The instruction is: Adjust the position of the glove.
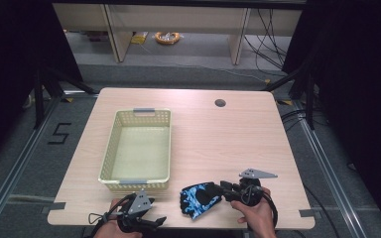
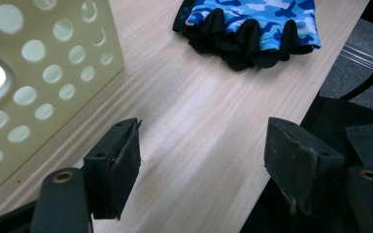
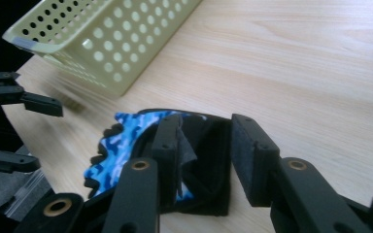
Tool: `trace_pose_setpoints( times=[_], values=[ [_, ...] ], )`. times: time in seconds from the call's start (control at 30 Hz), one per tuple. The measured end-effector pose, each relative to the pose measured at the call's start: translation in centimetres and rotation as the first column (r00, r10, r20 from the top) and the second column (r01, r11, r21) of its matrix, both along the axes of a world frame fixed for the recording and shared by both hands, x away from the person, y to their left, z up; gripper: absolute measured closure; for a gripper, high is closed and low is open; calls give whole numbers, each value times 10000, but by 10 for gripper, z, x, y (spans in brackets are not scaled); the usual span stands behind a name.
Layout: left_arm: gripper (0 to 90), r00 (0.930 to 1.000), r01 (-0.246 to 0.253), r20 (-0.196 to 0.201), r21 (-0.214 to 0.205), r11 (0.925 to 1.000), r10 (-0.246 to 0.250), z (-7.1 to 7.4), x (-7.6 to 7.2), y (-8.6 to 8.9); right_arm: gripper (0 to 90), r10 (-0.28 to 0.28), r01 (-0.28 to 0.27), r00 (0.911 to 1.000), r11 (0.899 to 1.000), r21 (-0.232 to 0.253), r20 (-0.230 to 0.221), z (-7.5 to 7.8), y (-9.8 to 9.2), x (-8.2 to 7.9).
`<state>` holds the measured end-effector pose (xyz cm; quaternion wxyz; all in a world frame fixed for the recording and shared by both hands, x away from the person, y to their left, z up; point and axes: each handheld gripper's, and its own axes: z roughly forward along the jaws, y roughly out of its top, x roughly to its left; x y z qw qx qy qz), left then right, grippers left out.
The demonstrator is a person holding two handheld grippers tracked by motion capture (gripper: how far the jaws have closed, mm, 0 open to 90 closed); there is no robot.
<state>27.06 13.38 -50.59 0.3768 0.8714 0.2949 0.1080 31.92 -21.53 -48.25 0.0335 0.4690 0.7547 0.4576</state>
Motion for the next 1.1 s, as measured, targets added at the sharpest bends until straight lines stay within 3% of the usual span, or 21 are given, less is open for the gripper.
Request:
trace_pose_setpoints(
  times=[0.07, 0.13, 0.23, 0.27, 0.3, 0.4, 0.43, 0.47, 0.5, 0.53, 0.63, 0.67, 0.77, 0.8, 0.87, 0.9, 1.0, 1.1],
  values=[
    [288, 10000, -42, -49, -261, 9996, 41, 0, -1, -2, 646, -202, 203, 9996, 9998, 48, -185, -1, -1, 0],
    [289, 9999, 127, 97, -88, 9999, -126, 0, 0, -2, 644, -195, 193, 9997, 9997, -155, -137, -2, -4, 2],
    [289, 10000, 38, -32, -53, 10000, -38, -2, -1, -5, 643, -325, 324, 9995, 9986, -424, -18, -2, -9, 6],
    [290, 9998, 182, -42, -132, 9997, -182, -2, -2, -7, 639, -510, 498, 9974, 9984, -254, -514, 0, -8, 5],
    [292, 9999, 118, -64, -146, 9998, -119, -2, -2, -10, 638, -353, 342, 9990, 9987, -388, -283, -1, -10, 8],
    [297, 9995, 313, -92, -296, 9991, -316, -2, -2, -17, 631, -263, 243, 9991, 9981, -572, -340, -3, -9, 14],
    [297, 9994, 263, -201, -434, 9987, -272, -2, -3, -20, 627, -162, 141, 9986, 9991, -405, -511, -3, -8, 15],
    [298, 9992, 384, -117, -227, 9990, -387, -2, -2, -22, 624, -90, 65, 9987, 9988, -475, -510, -3, -8, 17],
    [299, 9990, 445, -75, -223, 9988, -447, -1, -2, -25, 624, -183, 163, 9970, 9995, -274, -757, -3, -4, 16],
    [300, 9990, 439, -111, -324, 9985, -442, -2, -2, -29, 622, 10, -34, 9983, 9991, -414, -576, -5, -5, 19],
    [307, 9975, 701, 24, -166, 9974, -701, -2, 0, -39, 613, 202, -241, 9967, 9985, -492, -784, -7, -2, 22],
    [312, 9973, 731, 73, -182, 9972, -730, -2, 0, -43, 609, 50, -97, 9929, 9992, -390, -1188, -6, 1, 20],
    [331, 9956, 919, 207, -71, 9957, -917, -2, 4, -53, 607, 354, -409, 9945, 9977, -542, -984, -11, 1, 25],
    [340, 9952, 962, 178, -102, 9953, -960, -3, 5, -56, 604, 382, -444, 9930, 9976, -540, -1115, -11, 1, 25],
    [357, 9927, 1106, 453, 259, 9935, -1116, -2, 9, -60, 604, 429, -484, 9915, 9980, -417, -1232, -12, 2, 25],
    [370, 9942, 1007, 372, 133, 9948, -1011, -2, 9, -63, 603, 482, -537, 9907, 9977, -406, -1271, -13, 1, 25],
    [428, 9918, 1156, 512, 376, 9926, -1174, -3, 12, -70, 603, 416, -459, 9863, 9987, -233, -1595, -12, 3, 23],
    [443, 9905, 1233, 550, 509, 9911, -1261, -4, 14, -75, 602, 652, -709, 9875, 9969, -351, -1436, -14, 2, 25]
  ],
)
